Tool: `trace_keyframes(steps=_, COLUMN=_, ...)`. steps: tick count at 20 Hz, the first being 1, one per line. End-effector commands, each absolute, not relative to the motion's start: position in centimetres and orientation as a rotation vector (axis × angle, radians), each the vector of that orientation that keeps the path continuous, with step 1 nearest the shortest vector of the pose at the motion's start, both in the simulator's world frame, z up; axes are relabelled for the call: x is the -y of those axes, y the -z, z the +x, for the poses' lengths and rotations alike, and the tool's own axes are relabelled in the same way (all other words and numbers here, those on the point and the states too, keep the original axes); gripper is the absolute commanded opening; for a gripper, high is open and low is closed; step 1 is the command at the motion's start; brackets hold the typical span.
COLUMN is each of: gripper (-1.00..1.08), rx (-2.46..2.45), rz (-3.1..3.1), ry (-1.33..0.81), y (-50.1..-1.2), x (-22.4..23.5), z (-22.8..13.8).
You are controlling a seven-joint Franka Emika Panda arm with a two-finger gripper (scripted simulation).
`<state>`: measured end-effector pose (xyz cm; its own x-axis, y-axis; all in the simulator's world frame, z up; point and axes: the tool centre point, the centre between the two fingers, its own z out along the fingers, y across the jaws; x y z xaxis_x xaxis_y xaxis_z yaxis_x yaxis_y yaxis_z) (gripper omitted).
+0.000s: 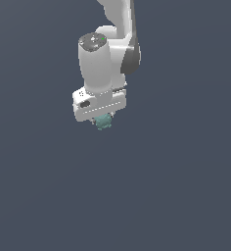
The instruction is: Pick up the object and move it to a goal position.
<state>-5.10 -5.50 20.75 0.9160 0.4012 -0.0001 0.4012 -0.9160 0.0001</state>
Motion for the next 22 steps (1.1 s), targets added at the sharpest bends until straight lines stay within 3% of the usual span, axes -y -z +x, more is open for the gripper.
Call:
trace_keyframes(steps=1, gripper=-1.00, rx=-0.644, rz=3.075, ry=-0.001, y=-23.3, x=6.0, z=-6.1)
trace_keyframes(steps=12, gripper=-1.00, rx=-0.645, rz=3.076, ry=-0.001, y=-31.9, x=7.9, z=-9.2)
trace_keyframes(steps=22, gripper=-1.00, rx=-0.644, rz=3.075, ry=0.000, y=-34.4, x=8.5, z=-9.9)
